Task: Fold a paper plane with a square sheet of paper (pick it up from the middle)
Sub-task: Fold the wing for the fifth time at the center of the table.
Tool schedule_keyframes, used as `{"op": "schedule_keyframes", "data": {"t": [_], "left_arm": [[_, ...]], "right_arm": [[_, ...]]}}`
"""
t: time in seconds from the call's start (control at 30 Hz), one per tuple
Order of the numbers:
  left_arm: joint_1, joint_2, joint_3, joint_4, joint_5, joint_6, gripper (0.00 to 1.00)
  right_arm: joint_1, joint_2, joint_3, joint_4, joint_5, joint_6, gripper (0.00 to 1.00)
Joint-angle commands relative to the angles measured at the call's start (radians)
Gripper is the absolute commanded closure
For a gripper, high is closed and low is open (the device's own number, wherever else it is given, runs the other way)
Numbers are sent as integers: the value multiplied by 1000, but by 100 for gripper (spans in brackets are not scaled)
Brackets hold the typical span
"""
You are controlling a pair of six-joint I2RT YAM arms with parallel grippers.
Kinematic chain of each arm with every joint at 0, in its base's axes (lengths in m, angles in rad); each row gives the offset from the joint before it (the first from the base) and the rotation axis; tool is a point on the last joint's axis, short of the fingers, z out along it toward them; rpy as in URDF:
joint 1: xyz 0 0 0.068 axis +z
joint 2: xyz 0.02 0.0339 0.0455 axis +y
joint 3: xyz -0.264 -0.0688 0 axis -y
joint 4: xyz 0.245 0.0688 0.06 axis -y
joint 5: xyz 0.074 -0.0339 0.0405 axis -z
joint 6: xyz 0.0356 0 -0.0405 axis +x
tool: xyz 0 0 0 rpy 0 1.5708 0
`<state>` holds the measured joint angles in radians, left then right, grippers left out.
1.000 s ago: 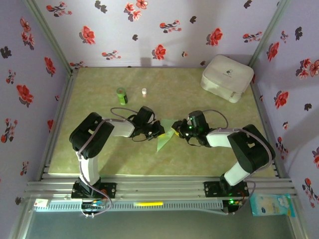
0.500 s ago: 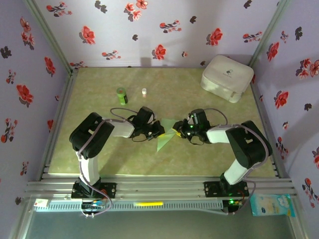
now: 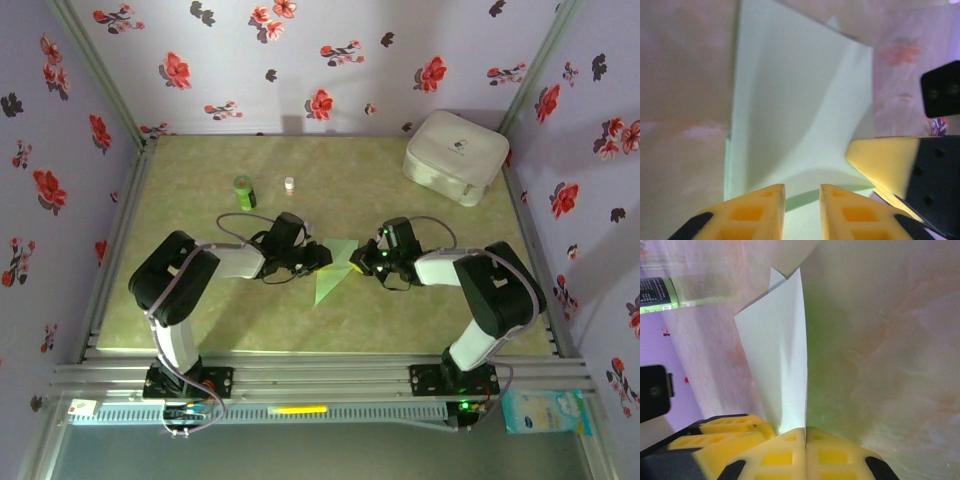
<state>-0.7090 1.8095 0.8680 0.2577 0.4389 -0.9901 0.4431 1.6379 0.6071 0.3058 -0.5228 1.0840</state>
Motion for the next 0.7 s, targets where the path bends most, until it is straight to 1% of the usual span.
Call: {"op": "schedule_keyframes", "data": {"t": [0.0,0.1,0.2,0.3,0.33,0.4,0.53,0.67], "left_arm": [[-12,-69,-2,-26,-43,93,69],[-43,-105,26,-118,-104,184,67],[-88,-125,59,-225,-172,268,68],[-121,-127,69,-274,-214,300,68],[-132,-126,71,-288,-232,311,67],[-162,-122,82,-323,-276,345,63],[-244,-109,134,-417,-429,442,54],[-296,-79,180,-469,-534,503,50]], "right_arm": [[5,-54,14,-34,53,39,98],[17,-86,14,-65,121,90,99],[33,-110,8,-69,173,138,98],[50,-128,-1,-73,224,188,99],[55,-130,-4,-75,237,202,99],[61,-128,-5,-73,244,223,99],[69,-116,-3,-51,233,250,98],[72,-116,2,-48,231,255,98]]}}
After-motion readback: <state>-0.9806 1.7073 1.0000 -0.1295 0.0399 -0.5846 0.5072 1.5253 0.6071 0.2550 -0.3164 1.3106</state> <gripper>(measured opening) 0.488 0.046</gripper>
